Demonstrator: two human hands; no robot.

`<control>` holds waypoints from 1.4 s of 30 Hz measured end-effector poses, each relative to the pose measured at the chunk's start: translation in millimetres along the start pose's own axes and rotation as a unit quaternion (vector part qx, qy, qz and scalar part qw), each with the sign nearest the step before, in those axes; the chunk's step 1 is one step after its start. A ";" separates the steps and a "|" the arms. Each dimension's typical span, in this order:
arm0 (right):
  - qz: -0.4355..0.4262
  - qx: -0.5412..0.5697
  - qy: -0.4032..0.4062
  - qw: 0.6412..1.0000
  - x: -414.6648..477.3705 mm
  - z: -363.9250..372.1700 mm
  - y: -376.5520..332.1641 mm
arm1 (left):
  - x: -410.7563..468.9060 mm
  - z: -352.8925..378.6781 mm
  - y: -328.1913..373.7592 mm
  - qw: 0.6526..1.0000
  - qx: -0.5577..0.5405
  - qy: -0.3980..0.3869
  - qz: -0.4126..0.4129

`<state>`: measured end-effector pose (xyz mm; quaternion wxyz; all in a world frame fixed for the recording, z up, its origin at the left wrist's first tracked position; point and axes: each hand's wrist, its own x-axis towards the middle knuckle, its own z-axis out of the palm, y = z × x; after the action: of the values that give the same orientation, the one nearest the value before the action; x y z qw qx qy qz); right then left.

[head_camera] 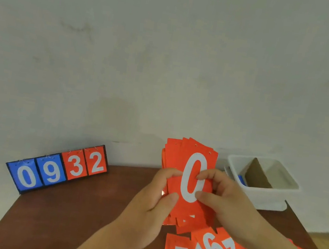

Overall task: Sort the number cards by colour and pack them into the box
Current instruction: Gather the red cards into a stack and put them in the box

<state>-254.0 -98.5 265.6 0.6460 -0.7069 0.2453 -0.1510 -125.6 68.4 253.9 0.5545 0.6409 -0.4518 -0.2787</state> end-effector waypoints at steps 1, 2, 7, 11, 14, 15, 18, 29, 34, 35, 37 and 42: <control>-0.004 -0.026 0.011 1.000 -0.2 -7.4 10.3 | 0.3 4.0 -10.4 1.000 0.019 -0.006 -0.008; -0.008 -0.051 0.023 0.998 0.1 -16.4 20.1 | 2.0 8.5 -23.5 0.998 0.057 0.002 -0.019; -0.014 -0.215 0.068 0.974 0.4 -73.5 65.7 | 12.6 47.4 -122.4 0.955 0.196 0.095 -0.203; 0.007 -0.282 0.081 0.956 4.6 -112.4 102.8 | 12.6 100.5 -203.5 0.897 0.227 0.110 -0.362; 0.031 -0.286 0.072 0.955 8.5 -128.3 127.1 | 9.8 139.0 -239.1 0.865 0.264 0.097 -0.415; 0.033 -0.291 0.069 0.954 9.8 -132.4 133.9 | 9.0 149.6 -246.3 0.852 0.286 0.093 -0.429; 0.045 -0.285 0.043 0.956 12.0 -140.1 149.1 | 6.3 172.2 -257.0 0.810 0.363 0.091 -0.451; 0.079 -0.256 -0.013 0.963 20.9 -138.5 159.0 | -8.7 179.9 -249.9 0.837 0.200 0.213 -0.463; 0.076 -0.242 -0.016 0.967 25.3 -128.4 149.9 | -8.5 157.5 -216.4 0.851 0.118 0.301 -0.415; 0.076 -0.233 -0.019 0.969 26.6 -125.1 147.5 | -7.0 150.8 -206.5 0.853 0.109 0.315 -0.401; 0.082 -0.208 -0.027 0.974 29.5 -116.1 141.8 | -3.0 137.4 -186.8 0.858 0.074 0.340 -0.378; 0.125 -0.068 -0.009 0.990 37.3 -81.6 123.3 | 10.4 102.7 -140.3 0.889 -0.020 0.341 -0.306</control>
<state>-284.9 -192.8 149.8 0.6125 -0.7143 0.3354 -0.0461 -171.3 8.7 96.7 0.5744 0.7917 -0.0112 -0.2076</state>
